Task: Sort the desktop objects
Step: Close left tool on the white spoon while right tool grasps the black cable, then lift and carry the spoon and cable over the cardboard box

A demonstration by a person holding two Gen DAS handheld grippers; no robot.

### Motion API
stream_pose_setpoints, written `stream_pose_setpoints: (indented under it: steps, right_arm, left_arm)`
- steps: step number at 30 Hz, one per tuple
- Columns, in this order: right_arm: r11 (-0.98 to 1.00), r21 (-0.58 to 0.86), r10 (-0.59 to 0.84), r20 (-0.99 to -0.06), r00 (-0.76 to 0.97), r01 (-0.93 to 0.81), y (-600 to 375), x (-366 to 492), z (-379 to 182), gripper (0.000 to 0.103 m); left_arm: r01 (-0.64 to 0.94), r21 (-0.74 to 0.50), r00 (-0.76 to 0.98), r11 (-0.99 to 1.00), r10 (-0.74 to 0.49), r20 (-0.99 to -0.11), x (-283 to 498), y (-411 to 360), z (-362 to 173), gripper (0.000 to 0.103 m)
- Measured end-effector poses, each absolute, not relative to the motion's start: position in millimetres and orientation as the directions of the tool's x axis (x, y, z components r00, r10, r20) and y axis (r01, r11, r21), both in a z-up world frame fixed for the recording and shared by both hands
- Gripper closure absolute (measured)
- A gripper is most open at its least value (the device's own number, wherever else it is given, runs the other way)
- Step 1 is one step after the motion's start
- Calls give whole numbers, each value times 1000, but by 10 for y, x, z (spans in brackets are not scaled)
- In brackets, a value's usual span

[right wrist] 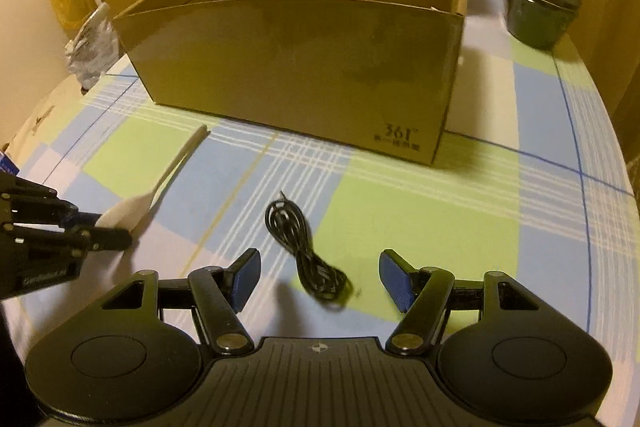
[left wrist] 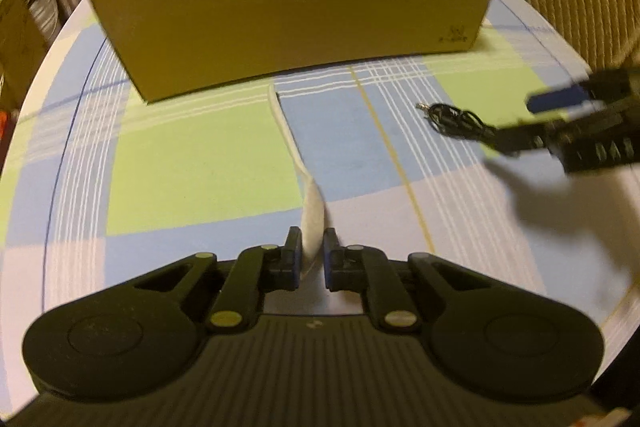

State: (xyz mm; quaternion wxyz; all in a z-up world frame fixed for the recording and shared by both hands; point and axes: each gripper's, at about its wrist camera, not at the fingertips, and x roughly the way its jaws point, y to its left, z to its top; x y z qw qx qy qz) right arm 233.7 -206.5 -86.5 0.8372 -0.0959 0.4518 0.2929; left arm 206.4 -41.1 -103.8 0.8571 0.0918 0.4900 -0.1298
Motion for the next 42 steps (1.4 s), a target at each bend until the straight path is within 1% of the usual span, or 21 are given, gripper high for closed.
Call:
stream_pose_setpoints:
  steps: [1,3,4,5,6,9,10,11,12,13,14,19,22,24,27,33,36,38,42]
  right_arm:
    - [803,93,399,-818,415,-588,-2039,2365,-884,41]
    - [788,63,382,-830,406,-613,-1972,2410,-938,49]
    - [781,52,377,-835,402,-623,-1950,2427,-963,53]
    - [770,44,374,-839,395,-636,-1923,2438,-994,58]
    - [760,35,372,-842,390,-649,-1896,2450,-1023,61]
    - [738,20,379,-840,389,-674,-1860,2449,-1067,66]
    - [733,22,383,-840,386,-680,-1851,2450,-1071,67]
    - [727,22,386,-839,382,-686,-1839,2452,-1071,72]
    - [721,19,389,-839,382,-692,-1824,2452,-1072,82]
    - [719,12,387,-838,385,-695,-1812,2446,-1072,86]
    - [718,4,383,-838,389,-696,-1798,2435,-1072,90]
    - [738,10,381,-831,405,-675,-1760,2340,-1078,91]
    - [768,36,385,-824,416,-639,-1776,2281,-1084,91]
    - [787,45,382,-819,428,-616,-1792,2245,-1076,91]
    - [806,53,376,-814,442,-589,-1798,2208,-1069,91]
    - [833,42,355,-805,475,-552,-1836,2132,-1059,91]
    - [843,47,356,-795,492,-536,-1863,2077,-1069,91]
    - [847,51,360,-787,501,-530,-1869,2045,-1083,91]
    - [852,63,366,-782,505,-520,-1882,2030,-1081,91]
  left_arm:
    - [319,29,484,947,-137,-864,2067,-412,-1035,95]
    - [317,13,477,948,-147,-866,2073,-401,-1029,91]
    - [299,-5,476,954,-154,-866,2078,-379,-1027,78]
    - [282,-25,474,959,-162,-865,2086,-356,-1030,70]
    - [259,-55,472,964,-176,-864,2087,-324,-1034,69]
    - [201,-130,462,971,-211,-861,2077,-230,-1052,64]
    - [184,-155,461,971,-225,-858,2067,-206,-1061,60]
    - [174,-171,465,970,-234,-854,2055,-192,-1065,55]
    - [161,-189,468,969,-244,-849,2042,-180,-1066,52]
    - [152,-198,471,968,-247,-847,2030,-179,-1062,46]
    - [146,-204,474,968,-249,-844,2010,-179,-1059,44]
    - [108,-237,485,965,-259,-835,1986,-209,-1077,44]
    - [31,-263,509,964,-242,-826,1962,-198,-1078,44]
    - [-5,-263,525,965,-221,-822,1952,-210,-1081,47]
    - [-12,-204,551,979,-164,-818,1964,-303,-1091,53]
    - [64,-57,599,996,-84,-796,1949,-528,-1143,59]
    - [77,-35,618,996,-75,-782,1929,-562,-1164,66]
    - [85,-17,629,996,-67,-775,1925,-577,-1172,73]
    - [101,-5,640,995,-69,-765,1922,-562,-1185,75]
